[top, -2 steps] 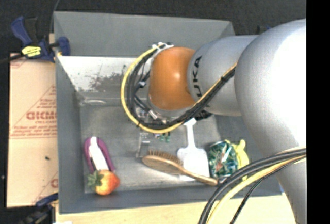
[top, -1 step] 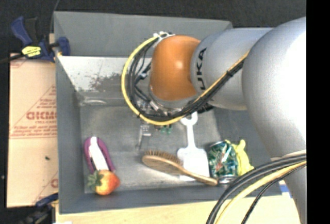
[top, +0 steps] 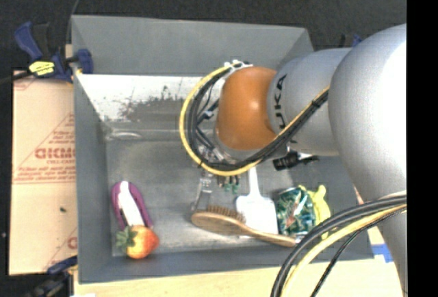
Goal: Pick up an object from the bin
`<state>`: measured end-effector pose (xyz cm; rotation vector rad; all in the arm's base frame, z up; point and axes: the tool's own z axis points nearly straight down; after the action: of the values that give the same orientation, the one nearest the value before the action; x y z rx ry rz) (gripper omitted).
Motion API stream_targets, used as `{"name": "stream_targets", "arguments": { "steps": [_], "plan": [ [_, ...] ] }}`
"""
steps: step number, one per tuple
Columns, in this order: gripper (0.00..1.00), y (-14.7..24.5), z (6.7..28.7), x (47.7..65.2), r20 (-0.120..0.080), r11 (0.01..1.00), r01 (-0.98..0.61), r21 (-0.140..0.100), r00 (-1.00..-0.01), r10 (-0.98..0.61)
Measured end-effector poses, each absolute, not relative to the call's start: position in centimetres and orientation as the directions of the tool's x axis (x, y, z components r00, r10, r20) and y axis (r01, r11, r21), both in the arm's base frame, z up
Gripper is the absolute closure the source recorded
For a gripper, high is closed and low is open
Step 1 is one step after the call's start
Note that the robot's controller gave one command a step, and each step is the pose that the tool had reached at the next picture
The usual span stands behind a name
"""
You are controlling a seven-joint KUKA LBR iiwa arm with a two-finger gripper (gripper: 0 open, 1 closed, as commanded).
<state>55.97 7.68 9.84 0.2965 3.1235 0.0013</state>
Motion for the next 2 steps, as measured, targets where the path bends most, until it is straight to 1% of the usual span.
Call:
{"name": "stream_targets", "arguments": {
  "steps": [1,2],
  "plan": [
    [0.00,6.35,8.80,56.18,-0.016,0.991,-0.136,0.001,-0.991,-0.136],
    [0.00,6.29,8.81,56.20,-0.016,0.991,-0.133,0.002,-0.991,-0.133]
  ]
}}
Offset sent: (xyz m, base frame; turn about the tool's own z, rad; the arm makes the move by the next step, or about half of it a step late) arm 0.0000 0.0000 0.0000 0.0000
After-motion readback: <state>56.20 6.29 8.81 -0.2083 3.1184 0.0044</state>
